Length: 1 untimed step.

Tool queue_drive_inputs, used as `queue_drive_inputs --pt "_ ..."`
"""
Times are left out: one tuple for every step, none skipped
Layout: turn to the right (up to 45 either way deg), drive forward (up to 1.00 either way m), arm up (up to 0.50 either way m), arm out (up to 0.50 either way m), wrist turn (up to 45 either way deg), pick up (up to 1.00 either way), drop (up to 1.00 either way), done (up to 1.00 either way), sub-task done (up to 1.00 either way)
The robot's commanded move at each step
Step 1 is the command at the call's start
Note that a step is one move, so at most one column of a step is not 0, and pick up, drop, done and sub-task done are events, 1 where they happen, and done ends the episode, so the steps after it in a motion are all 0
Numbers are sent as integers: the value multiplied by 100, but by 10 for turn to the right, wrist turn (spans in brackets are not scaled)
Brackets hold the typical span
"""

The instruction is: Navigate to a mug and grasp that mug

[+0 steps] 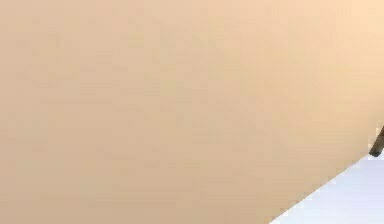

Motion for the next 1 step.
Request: queue_drive_inputs --pt "450 0 0 0 0 0 0 0 0"
